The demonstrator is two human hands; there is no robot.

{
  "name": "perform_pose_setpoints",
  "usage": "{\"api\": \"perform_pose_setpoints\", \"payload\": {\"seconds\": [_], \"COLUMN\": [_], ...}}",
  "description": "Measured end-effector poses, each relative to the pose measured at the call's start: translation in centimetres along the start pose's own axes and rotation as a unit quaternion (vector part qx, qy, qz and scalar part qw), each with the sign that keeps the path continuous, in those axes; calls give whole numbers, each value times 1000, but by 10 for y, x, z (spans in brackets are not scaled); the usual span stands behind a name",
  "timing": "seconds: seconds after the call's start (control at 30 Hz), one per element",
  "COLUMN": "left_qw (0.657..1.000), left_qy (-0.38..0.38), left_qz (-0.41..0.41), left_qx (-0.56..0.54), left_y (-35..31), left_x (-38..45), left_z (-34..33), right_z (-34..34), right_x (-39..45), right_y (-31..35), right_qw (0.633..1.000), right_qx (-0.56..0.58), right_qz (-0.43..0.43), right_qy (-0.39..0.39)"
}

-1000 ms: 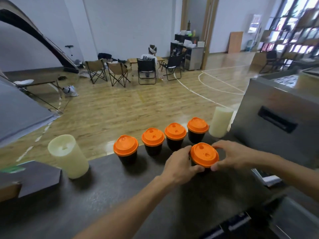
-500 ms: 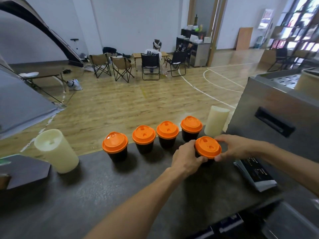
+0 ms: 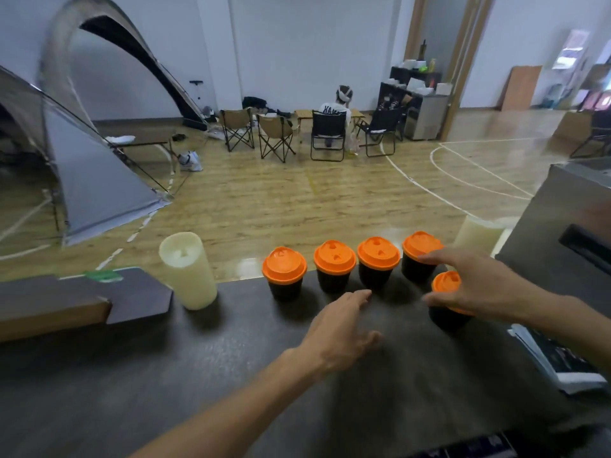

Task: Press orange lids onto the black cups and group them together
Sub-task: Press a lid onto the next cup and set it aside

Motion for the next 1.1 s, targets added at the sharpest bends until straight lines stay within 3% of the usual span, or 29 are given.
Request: {"api": "perform_pose_setpoints", "payload": {"seconds": [0.37,0.63,0.87,1.0,1.1], "left_qw": [977,922,851,844,853], "left_qy": [-129,-210,-283,-290,-281], "left_qz": [109,252,397,436,437], "left_qx": [127,208,198,115,52], "left_y": [163,282,371,410,428], "left_x": [-187,-352,-433,-441,-437], "left_z": [181,306,386,402,406], "right_z": [-68,-140,-194,-213,-221], "right_x": [34,49,86,112,123], "right_y": [305,536,700,755,777], "right_qw": [967,927,911,901,902], "right_qx": [25,49,56,26,24], "right_qz": [249,362,374,353,336], "right_qy": [46,85,166,251,271]}}
Point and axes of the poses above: each hand's wrist, its own x-axis towards the middle knuckle, its own z-axis out of the back of the hand, y = z × x, the point moved 3 cm from there along x, towards the middle knuckle, and after that the axes turned 2 degrees about -x, right-handed, at the moved point
